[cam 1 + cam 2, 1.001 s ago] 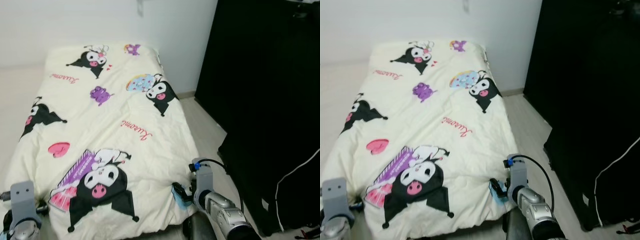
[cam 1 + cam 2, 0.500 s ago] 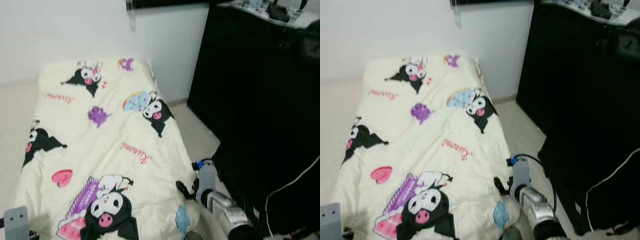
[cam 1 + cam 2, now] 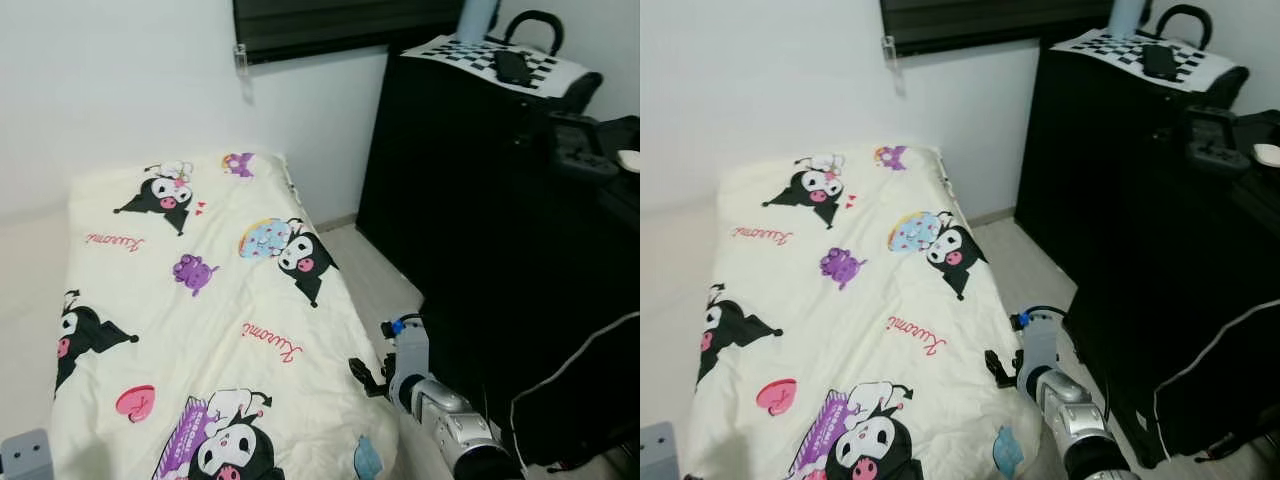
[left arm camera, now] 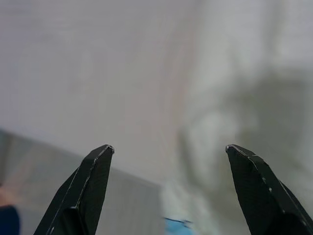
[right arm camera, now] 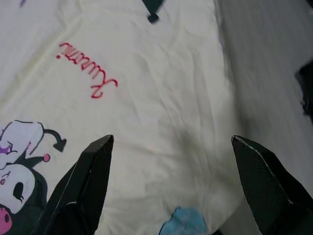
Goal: Clean up the room
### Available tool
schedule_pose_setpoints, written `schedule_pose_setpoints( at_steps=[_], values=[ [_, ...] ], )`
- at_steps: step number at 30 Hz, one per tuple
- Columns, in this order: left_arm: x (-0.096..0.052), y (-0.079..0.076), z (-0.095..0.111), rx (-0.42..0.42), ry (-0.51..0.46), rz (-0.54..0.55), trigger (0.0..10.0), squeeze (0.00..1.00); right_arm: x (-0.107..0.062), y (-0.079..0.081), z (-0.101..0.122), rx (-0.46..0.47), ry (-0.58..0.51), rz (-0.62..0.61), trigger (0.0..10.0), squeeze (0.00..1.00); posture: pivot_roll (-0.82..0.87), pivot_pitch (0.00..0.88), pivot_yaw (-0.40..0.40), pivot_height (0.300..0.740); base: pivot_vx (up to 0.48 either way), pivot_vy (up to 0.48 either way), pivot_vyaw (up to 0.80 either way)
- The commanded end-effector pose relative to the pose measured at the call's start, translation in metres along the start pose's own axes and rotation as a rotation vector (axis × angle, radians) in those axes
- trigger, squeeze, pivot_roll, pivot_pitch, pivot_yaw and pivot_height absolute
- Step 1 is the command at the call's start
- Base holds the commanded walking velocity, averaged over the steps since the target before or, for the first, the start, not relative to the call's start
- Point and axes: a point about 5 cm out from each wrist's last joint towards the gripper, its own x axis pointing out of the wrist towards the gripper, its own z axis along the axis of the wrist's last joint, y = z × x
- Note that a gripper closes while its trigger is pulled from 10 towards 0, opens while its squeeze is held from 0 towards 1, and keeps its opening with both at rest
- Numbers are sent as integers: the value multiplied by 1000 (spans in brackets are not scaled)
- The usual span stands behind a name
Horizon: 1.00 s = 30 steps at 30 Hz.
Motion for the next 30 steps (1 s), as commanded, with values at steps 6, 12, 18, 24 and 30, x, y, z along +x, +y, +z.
schedule_pose_setpoints(
  at_steps=[6,12,18,24,30],
  values=[
    [-8,-26,-6,-7,55,-122,10000,0,-4,-6,-34,-19,100,-66,10000,0,-36,103,-20,740,0,0,0],
    [-13,-46,-2,-1,76,-197,10000,0,-10,-13,-59,-76,197,-112,10000,0,-40,92,-22,740,-145,0,0],
    [-18,-60,-1,71,62,-267,10000,0,-18,-21,-77,-102,258,-162,10000,0,-34,91,-22,740,-80,0,0],
    [-34,-90,-8,205,62,-432,10000,0,-26,-26,-95,-119,325,-204,10000,0,-27,83,-23,740,0,0,740],
    [-43,-102,-14,249,81,-498,10000,0,-27,-26,-98,-114,332,-204,10000,0,-35,77,-22,740,0,0,738]
  ],
)
